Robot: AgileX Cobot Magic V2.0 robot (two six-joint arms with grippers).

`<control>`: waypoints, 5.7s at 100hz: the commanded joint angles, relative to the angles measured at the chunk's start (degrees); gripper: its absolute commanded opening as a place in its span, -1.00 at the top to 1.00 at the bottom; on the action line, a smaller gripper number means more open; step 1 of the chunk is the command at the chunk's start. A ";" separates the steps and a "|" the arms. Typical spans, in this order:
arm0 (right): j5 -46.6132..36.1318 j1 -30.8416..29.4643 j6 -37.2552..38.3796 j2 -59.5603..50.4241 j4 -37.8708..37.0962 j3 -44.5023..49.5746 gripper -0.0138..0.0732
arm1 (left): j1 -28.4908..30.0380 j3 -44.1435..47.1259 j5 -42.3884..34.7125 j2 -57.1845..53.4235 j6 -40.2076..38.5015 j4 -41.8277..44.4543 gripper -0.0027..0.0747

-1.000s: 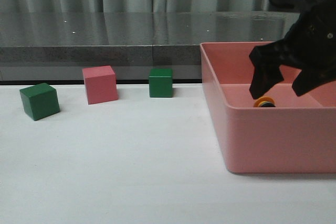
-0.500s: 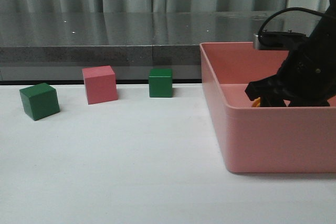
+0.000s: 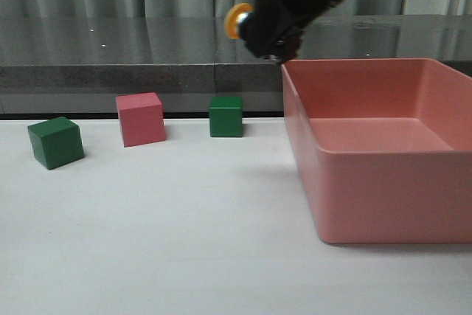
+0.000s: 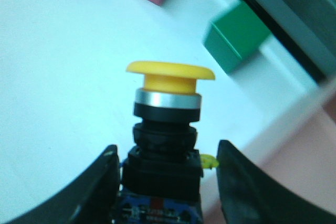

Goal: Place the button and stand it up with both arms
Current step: 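Lift the button out of the bin and set it on the table, then open the right gripper and withdraw it from the button, then move the left gripper down over the lying button and grasp it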

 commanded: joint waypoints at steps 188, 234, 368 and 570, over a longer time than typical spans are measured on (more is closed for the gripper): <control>9.46 -19.69 16.15 -16.46 -2.76 -7.87 0.86 | -0.22 2.60 -4.24 -1.77 -0.53 0.14 0.98; -25.24 -25.81 17.91 -58.57 -2.76 49.74 0.86 | -0.22 2.60 -4.24 -1.77 -0.53 0.14 0.98; -27.20 -25.81 17.91 -81.22 -2.76 64.58 0.86 | -1.13 -46.00 22.10 54.19 52.63 -41.45 -0.09; -27.95 -25.81 17.91 -81.22 -2.76 64.58 0.86 | -3.76 -67.39 61.78 116.47 137.91 -81.71 -0.20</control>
